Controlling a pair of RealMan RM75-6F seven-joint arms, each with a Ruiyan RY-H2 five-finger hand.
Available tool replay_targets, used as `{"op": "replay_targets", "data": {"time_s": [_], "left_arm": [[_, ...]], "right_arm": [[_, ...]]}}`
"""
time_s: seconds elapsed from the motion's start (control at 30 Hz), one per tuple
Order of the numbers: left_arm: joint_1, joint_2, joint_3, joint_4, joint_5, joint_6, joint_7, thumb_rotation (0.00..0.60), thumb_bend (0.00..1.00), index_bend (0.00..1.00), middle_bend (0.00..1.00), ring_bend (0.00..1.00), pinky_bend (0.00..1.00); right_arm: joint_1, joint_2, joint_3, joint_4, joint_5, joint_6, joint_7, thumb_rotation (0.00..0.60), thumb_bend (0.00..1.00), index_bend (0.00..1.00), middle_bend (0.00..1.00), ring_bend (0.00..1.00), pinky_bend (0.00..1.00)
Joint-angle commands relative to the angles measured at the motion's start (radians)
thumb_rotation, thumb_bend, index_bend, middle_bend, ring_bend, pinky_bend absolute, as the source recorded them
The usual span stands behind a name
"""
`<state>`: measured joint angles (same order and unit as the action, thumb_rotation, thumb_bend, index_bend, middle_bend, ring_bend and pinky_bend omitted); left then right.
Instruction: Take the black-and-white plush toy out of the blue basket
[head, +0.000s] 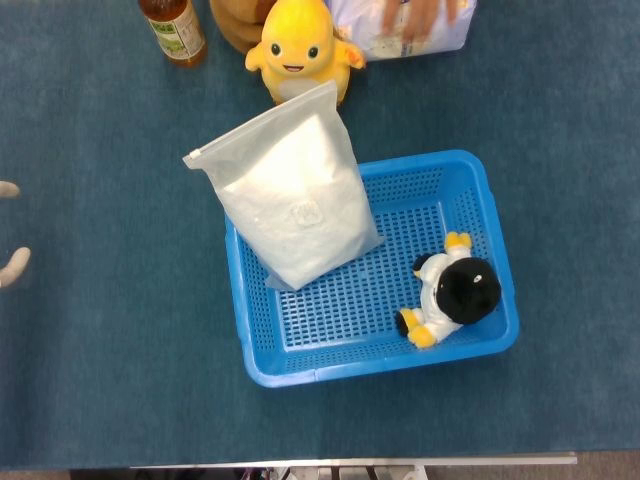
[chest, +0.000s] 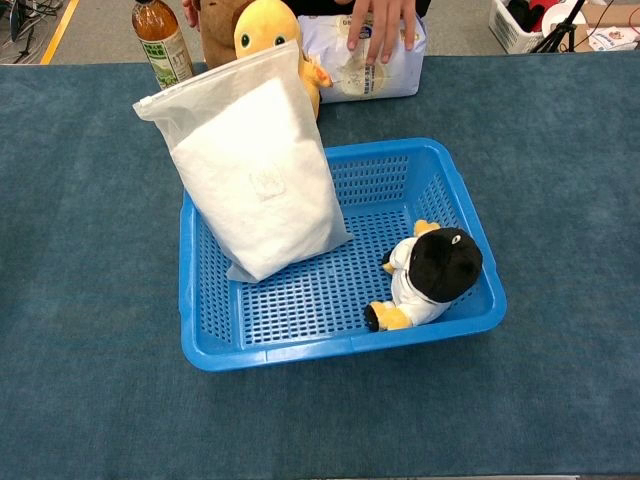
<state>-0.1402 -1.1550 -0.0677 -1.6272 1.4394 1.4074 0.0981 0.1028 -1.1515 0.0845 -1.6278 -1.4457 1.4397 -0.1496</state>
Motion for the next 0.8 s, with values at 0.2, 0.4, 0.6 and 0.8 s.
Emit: {"op": "replay_targets", "data": {"time_s": [0.2, 0.4, 0.6, 0.8], "left_arm": [[0.010, 0.007, 0.009, -0.015, 0.001, 0.014, 0.013, 0.600, 0.20, 0.31, 0.35, 0.29, 0.51], [0.011, 0.007, 0.010, -0.018, -0.003, 0.017, 0.019, 0.600, 0.20, 0.31, 0.35, 0.29, 0.51], [0.021, 0.004, 0.025, -0.030, 0.012, 0.032, 0.045, 0.600, 0.20, 0.32, 0.35, 0.29, 0.51], [0.028, 0.005, 0.021, -0.036, -0.005, 0.037, 0.052, 0.600, 0.20, 0.32, 0.35, 0.29, 0.51]], "right_arm": [[-0.002, 0.001, -0.003, 0.006, -0.001, 0.002, 0.010, 0.600, 0.00, 0.28, 0.27, 0.26, 0.53], [0.011, 0.024, 0.001, -0.018, -0.041, 0.008, 0.061, 0.600, 0.00, 0.28, 0.27, 0.26, 0.53], [0.045, 0.055, -0.012, -0.048, -0.119, -0.017, 0.110, 0.600, 0.00, 0.28, 0.27, 0.26, 0.53], [0.094, 0.082, -0.032, -0.074, -0.202, -0.060, 0.163, 0.600, 0.00, 0.28, 0.27, 0.26, 0.53]]}}
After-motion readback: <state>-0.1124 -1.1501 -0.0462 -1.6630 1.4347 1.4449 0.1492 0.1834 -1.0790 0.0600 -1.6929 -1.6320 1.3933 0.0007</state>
